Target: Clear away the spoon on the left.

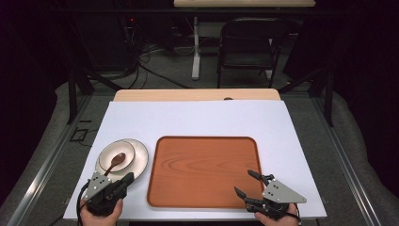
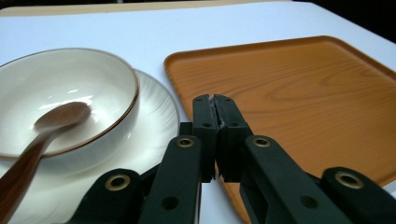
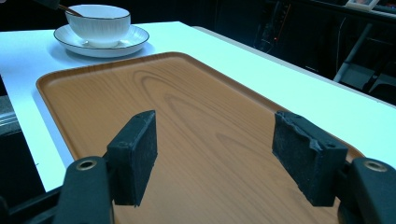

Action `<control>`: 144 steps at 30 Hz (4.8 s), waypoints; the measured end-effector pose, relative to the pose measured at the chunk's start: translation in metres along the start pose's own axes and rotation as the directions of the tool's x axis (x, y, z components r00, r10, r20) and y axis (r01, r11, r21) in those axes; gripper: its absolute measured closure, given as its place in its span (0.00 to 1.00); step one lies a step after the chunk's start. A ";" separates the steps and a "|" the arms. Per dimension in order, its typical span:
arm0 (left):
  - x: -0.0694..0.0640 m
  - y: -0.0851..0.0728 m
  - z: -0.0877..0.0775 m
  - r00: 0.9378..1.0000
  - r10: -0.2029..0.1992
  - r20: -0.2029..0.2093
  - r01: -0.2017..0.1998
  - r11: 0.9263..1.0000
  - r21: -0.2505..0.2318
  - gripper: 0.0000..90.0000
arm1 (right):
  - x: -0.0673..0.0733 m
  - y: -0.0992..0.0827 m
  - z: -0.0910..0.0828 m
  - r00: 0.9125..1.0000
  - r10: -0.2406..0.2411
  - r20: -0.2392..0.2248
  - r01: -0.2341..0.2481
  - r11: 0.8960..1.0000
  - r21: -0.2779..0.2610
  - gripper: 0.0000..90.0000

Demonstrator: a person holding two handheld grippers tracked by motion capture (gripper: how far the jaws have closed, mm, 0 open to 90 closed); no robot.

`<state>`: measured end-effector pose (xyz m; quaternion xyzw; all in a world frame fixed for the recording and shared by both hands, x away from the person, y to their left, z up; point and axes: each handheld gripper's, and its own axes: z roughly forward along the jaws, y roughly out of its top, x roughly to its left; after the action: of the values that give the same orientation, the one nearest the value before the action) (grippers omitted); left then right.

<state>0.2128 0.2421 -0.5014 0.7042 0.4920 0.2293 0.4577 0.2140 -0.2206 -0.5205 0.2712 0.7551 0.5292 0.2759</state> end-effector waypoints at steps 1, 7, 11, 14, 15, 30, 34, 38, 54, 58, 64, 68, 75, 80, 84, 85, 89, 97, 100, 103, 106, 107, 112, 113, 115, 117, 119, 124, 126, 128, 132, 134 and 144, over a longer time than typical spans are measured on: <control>0.001 -0.001 -0.002 1.000 -0.003 -0.011 0.003 1.000 0.000 1.00 | 0.000 0.000 0.000 1.000 0.000 0.000 0.000 1.000 0.000 0.34; 0.005 -0.004 -0.008 0.999 0.002 -0.046 -0.002 1.000 0.004 1.00 | 0.000 0.000 0.000 1.000 -0.001 -0.002 0.001 1.000 0.002 0.34; 0.010 -0.006 -0.012 0.997 0.006 -0.073 -0.005 1.000 0.011 1.00 | 0.000 0.000 0.000 1.000 -0.001 -0.001 0.001 1.000 0.003 0.34; 0.013 -0.008 -0.013 0.995 0.002 -0.097 -0.001 1.000 0.019 1.00 | 0.000 0.000 0.000 1.000 -0.002 0.000 0.002 1.000 0.003 0.34; 0.014 -0.008 -0.013 0.995 -0.001 -0.101 0.003 1.000 0.019 1.00 | 0.000 0.000 0.000 1.000 -0.001 0.000 0.001 1.000 0.004 0.34; 0.034 -0.015 -0.024 0.985 -0.044 -0.166 0.050 0.998 0.030 1.00 | 0.000 -0.001 0.001 1.000 0.001 -0.002 -0.001 1.000 0.009 0.34; 0.037 -0.014 -0.025 0.982 -0.049 -0.180 0.054 0.998 0.026 1.00 | 0.000 -0.001 0.001 1.000 0.001 -0.003 -0.001 1.000 0.009 0.34; 0.043 -0.014 -0.029 0.978 -0.060 -0.198 0.063 0.998 0.012 1.00 | 0.000 -0.001 0.001 1.000 0.003 -0.002 -0.003 1.000 0.011 0.34; 0.071 -0.011 -0.040 0.955 -0.116 -0.273 0.110 0.993 -0.036 0.99 | 0.000 -0.002 0.003 1.000 0.006 -0.005 -0.006 1.000 0.022 0.35; 0.078 -0.009 -0.041 0.948 -0.130 -0.291 0.122 0.992 -0.045 0.99 | 0.000 -0.002 0.003 1.000 0.007 -0.004 -0.007 1.000 0.025 0.35; 0.088 -0.004 -0.038 0.942 -0.159 -0.294 0.148 0.987 -0.057 0.99 | 0.000 -0.002 0.004 1.000 0.008 -0.005 -0.008 1.000 0.027 0.35; 0.094 0.001 -0.033 0.937 -0.153 -0.314 0.144 0.988 -0.052 0.99 | 0.001 -0.002 0.004 1.000 0.006 -0.005 -0.006 1.000 0.026 0.35; 0.104 0.008 -0.020 0.929 -0.144 -0.342 0.138 0.990 -0.041 0.99 | 0.000 -0.003 0.004 1.000 0.008 -0.003 -0.008 1.000 0.028 0.35; 0.111 0.012 -0.014 0.923 -0.156 -0.351 0.151 0.988 -0.043 0.98 | 0.000 -0.003 0.004 1.000 0.006 -0.004 -0.006 1.000 0.029 0.35; 0.116 0.014 -0.009 0.922 -0.163 -0.352 0.156 0.987 -0.048 0.98 | 0.000 -0.003 0.004 1.000 0.005 -0.004 -0.005 1.000 0.029 0.35; 0.117 0.015 -0.008 0.921 -0.166 -0.353 0.159 0.986 -0.050 0.98 | 0.000 -0.003 0.004 1.000 0.005 -0.004 -0.005 1.000 0.029 0.35; 0.121 0.017 -0.004 0.919 -0.174 -0.353 0.165 0.985 -0.055 0.97 | 0.001 -0.003 0.004 1.000 0.006 -0.004 -0.006 0.999 0.032 0.35; 0.125 0.017 0.000 0.921 -0.215 -0.326 0.200 0.977 -0.080 0.95 | 0.000 -0.003 0.004 1.000 0.004 -0.005 -0.004 1.000 0.031 0.35; 0.125 0.016 -0.003 0.921 -0.240 -0.307 0.220 0.970 -0.101 0.91 | 0.000 -0.003 0.004 1.000 0.005 -0.005 -0.004 1.000 0.030 0.35; 0.125 0.014 -0.008 0.916 -0.277 -0.291 0.248 0.959 -0.134 0.87 | 0.000 -0.002 0.004 1.000 0.003 -0.006 -0.003 1.000 0.029 0.35; 0.126 0.012 -0.015 0.909 -0.316 -0.272 0.279 0.946 -0.167 0.80 | 0.000 -0.002 0.004 1.000 0.004 -0.006 -0.004 1.000 0.028 0.35; 0.127 0.011 -0.017 0.907 -0.329 -0.263 0.290 0.941 -0.177 0.77 | 0.000 -0.002 0.004 1.000 0.004 -0.006 -0.003 1.000 0.028 0.35; 0.133 0.006 -0.024 0.886 -0.417 -0.203 0.373 0.900 -0.224 0.66 | 0.001 -0.002 0.004 1.000 0.003 -0.007 -0.003 1.000 0.030 0.35; 0.135 0.004 -0.025 0.880 -0.437 -0.186 0.393 0.890 -0.231 0.65 | 0.001 -0.002 0.004 1.000 0.003 -0.008 -0.002 1.000 0.030 0.35; 0.138 0.001 -0.024 0.868 -0.471 -0.157 0.429 0.871 -0.240 0.63 | 0.000 -0.002 0.004 1.000 0.003 -0.008 -0.003 0.999 0.032 0.35; 0.141 -0.002 -0.023 0.853 -0.504 -0.134 0.464 0.851 -0.244 0.58 | 0.000 -0.002 0.004 1.000 0.004 -0.008 -0.003 0.999 0.032 0.35; 0.143 -0.004 -0.021 0.842 -0.524 -0.133 0.483 0.840 -0.247 0.57 | 0.001 -0.002 0.004 1.000 0.003 -0.008 -0.002 1.000 0.031 0.35; 0.146 -0.005 -0.015 0.813 -0.573 -0.103 0.531 0.803 -0.272 0.56 | 0.001 -0.003 0.005 1.000 0.002 -0.009 -0.001 0.999 0.034 0.35; 0.146 -0.005 -0.012 0.811 -0.579 -0.091 0.537 0.796 -0.279 0.56 | 0.001 -0.003 0.005 1.000 0.001 -0.009 -0.001 0.999 0.035 0.35; 0.146 -0.005 -0.006 0.807 -0.583 -0.096 0.540 0.793 -0.281 0.58 | 0.001 -0.003 0.005 1.000 0.002 -0.010 -0.001 0.999 0.035 0.35; 0.146 -0.005 0.001 0.798 -0.595 -0.099 0.552 0.787 -0.276 0.60 | 0.001 -0.003 0.005 1.000 0.001 -0.012 0.000 0.999 0.035 0.35; 0.146 -0.005 0.004 0.793 -0.602 -0.097 0.560 0.782 -0.274 0.61 | 0.001 -0.003 0.005 1.000 0.001 -0.013 -0.001 0.999 0.035 0.35; 0.145 -0.003 0.019 0.785 -0.613 -0.090 0.568 0.770 -0.289 0.66 | 0.000 -0.003 0.005 1.000 0.001 -0.014 0.000 0.999 0.034 0.35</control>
<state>0.2855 0.3652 -0.5309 0.4270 0.6956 0.1948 0.5439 0.2167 -0.2182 -0.5245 0.2725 0.7658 0.5183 0.2659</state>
